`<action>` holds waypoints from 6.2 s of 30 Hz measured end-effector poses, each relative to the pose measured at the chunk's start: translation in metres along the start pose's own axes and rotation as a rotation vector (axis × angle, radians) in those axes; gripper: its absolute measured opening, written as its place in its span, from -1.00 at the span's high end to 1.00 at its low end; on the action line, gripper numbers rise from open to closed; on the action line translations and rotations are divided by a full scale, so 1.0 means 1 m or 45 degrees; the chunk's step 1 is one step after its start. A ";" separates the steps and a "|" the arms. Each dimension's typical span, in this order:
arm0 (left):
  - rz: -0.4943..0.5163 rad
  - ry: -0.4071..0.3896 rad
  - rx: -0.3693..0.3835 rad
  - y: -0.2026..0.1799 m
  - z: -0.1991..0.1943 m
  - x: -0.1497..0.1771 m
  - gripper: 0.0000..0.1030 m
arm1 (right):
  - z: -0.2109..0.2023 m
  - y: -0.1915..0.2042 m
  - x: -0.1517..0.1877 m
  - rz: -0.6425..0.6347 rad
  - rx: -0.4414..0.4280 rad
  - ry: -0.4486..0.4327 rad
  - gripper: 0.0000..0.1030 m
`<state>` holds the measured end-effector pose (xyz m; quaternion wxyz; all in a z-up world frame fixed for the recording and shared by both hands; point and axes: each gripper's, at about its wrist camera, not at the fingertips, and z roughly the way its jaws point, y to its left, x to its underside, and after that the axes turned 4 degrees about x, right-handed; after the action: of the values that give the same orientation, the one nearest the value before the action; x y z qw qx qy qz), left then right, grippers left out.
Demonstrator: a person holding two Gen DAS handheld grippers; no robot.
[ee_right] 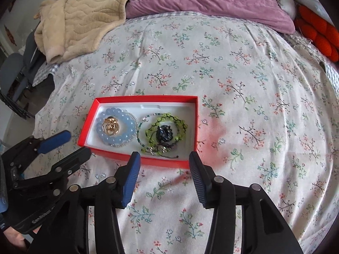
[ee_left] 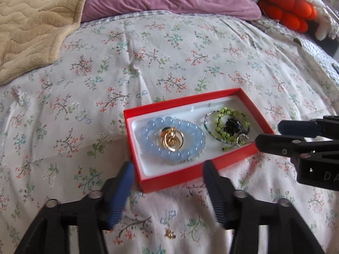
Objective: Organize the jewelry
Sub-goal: 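Open both tools to release the earring and ring and withdraw, then grasp the small gold earring on the sheet with the left tool, then lift the gold earring with the left tool and carry it over the red box, then lower the earring onto the light-blue bracelet and open the left tool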
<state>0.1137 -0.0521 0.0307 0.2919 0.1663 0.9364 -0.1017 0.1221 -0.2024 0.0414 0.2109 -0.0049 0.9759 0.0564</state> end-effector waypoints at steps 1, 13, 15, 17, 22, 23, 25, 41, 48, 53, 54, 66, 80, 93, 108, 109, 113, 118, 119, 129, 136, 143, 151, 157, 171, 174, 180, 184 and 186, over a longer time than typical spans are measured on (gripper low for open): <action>-0.005 0.007 -0.004 0.000 -0.001 0.002 -0.35 | -0.002 -0.001 0.003 -0.003 0.004 0.002 -0.06; -0.112 0.185 -0.036 0.012 0.001 0.043 -0.75 | -0.002 -0.006 0.045 -0.075 0.146 0.103 -0.44; -0.133 0.202 -0.030 0.014 0.003 0.053 -0.76 | 0.002 -0.004 0.053 -0.091 0.178 0.124 -0.46; -0.142 0.211 -0.031 0.015 0.006 0.061 -0.76 | 0.007 -0.003 0.062 -0.111 0.199 0.153 -0.47; -0.074 0.203 -0.004 0.008 0.015 0.081 -0.76 | 0.016 0.003 0.081 -0.202 0.232 0.187 -0.47; -0.057 0.197 -0.007 0.006 0.016 0.084 -0.76 | 0.017 0.004 0.083 -0.219 0.236 0.183 -0.47; -0.029 0.186 0.000 0.003 0.018 0.089 -0.75 | 0.020 0.005 0.089 -0.241 0.243 0.173 -0.47; 0.033 0.069 0.118 -0.003 0.027 0.096 0.31 | 0.041 -0.020 0.109 -0.247 0.264 0.172 -0.75; 0.070 0.066 0.083 -0.009 0.035 0.094 0.57 | 0.042 -0.021 0.107 -0.260 0.269 0.173 -0.76; 0.063 0.065 0.054 -0.006 0.037 0.093 0.83 | 0.042 -0.020 0.108 -0.260 0.268 0.173 -0.76; 0.062 0.064 0.044 -0.005 0.037 0.093 0.91 | 0.042 -0.020 0.108 -0.260 0.271 0.174 -0.77; -0.008 0.068 0.054 0.006 0.024 0.091 1.00 | 0.039 -0.009 0.101 -0.251 0.259 0.158 -0.76; 0.033 0.084 0.119 0.004 0.041 0.086 0.74 | 0.052 0.024 0.084 -0.238 0.208 0.162 -0.76; 0.030 0.069 0.069 0.004 0.040 0.083 0.36 | 0.054 0.017 0.080 -0.211 0.210 0.162 -0.76; 0.091 0.023 -0.038 -0.007 0.044 0.085 0.97 | 0.060 0.028 0.064 -0.216 0.104 0.077 -0.62; 0.076 0.029 -0.039 -0.006 0.041 0.085 0.97 | 0.062 0.030 0.063 -0.217 0.083 0.075 -0.53; 0.046 0.046 -0.053 0.000 0.033 0.087 0.97 | 0.066 0.043 0.059 -0.237 0.045 0.077 -0.21; 0.005 0.055 -0.073 0.009 0.026 0.089 0.97 | 0.072 0.060 0.058 -0.294 0.062 0.070 0.14; -0.002 0.056 -0.078 0.011 0.025 0.089 0.97 | 0.073 0.063 0.057 -0.299 0.053 0.071 0.26; -0.063 0.075 -0.095 0.016 0.014 0.084 0.97 | 0.075 0.056 0.042 -0.197 -0.061 0.144 0.87; -0.065 0.042 -0.084 0.014 0.002 0.067 0.97 | 0.051 0.042 0.041 -0.133 -0.110 0.132 0.87; -0.058 0.005 -0.073 0.011 -0.004 0.047 0.97 | 0.023 0.022 0.035 -0.058 -0.165 0.058 0.87; -0.054 -0.037 -0.056 0.008 -0.005 0.023 0.97 | 0.000 -0.002 0.017 0.062 -0.234 -0.040 0.87; -0.075 -0.057 -0.034 0.007 -0.001 0.007 0.96 | -0.006 -0.011 0.007 0.111 -0.258 -0.080 0.87; -0.082 -0.061 -0.003 0.006 0.025 -0.006 0.94 | 0.016 -0.001 -0.007 0.114 -0.222 -0.054 0.87; -0.073 -0.068 -0.012 0.007 0.027 -0.007 0.94 | 0.019 -0.003 -0.007 0.119 -0.210 -0.050 0.87; -0.087 -0.067 -0.047 0.010 0.029 -0.008 0.46 | 0.024 -0.007 -0.008 0.137 -0.205 -0.041 0.83; -0.116 -0.092 -0.054 0.012 0.016 -0.007 0.17 | 0.020 -0.011 -0.008 0.163 -0.228 -0.036 0.30; -0.122 -0.098 -0.060 0.012 0.009 -0.006 0.00 | 0.013 -0.012 -0.008 0.163 -0.233 -0.063 0.13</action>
<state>0.1270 -0.0447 0.0258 0.3264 0.1103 0.9334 -0.1000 0.1348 -0.2133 0.0316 0.2296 0.0395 0.9595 0.1585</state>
